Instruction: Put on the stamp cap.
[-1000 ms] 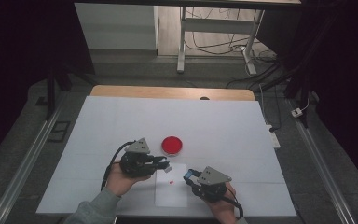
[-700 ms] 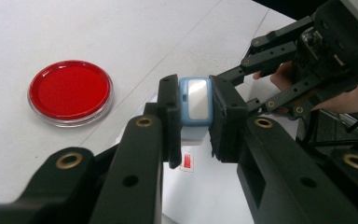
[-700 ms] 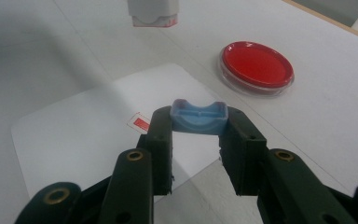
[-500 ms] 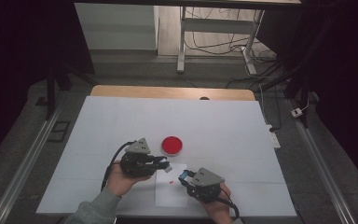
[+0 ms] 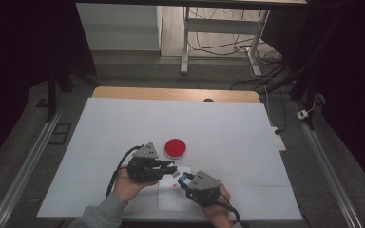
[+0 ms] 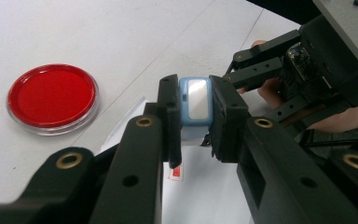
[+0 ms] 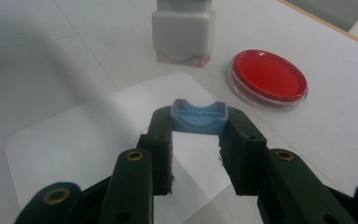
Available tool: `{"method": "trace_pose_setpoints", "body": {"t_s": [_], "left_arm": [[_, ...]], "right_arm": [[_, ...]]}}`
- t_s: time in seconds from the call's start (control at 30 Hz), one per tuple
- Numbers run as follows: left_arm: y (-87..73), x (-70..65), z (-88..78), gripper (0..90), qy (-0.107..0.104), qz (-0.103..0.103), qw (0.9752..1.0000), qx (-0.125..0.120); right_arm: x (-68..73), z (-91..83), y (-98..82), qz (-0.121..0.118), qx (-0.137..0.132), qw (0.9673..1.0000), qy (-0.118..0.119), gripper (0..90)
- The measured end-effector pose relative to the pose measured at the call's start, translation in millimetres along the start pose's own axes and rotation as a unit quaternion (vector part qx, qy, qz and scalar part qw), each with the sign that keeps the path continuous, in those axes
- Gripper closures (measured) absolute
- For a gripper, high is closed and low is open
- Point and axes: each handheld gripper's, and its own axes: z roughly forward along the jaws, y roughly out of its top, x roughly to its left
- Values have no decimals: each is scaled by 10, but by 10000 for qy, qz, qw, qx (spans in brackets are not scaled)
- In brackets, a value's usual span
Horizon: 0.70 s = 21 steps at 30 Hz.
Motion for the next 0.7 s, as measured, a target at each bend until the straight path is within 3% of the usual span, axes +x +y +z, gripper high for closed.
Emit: {"method": "trace_pose_setpoints", "body": {"t_s": [0.7], "left_arm": [[-21, -20, 101, 759, 57, -175, 9997, -180]], "right_arm": [[47, 20, 35, -10, -80, 9996, -284, 649]]}}
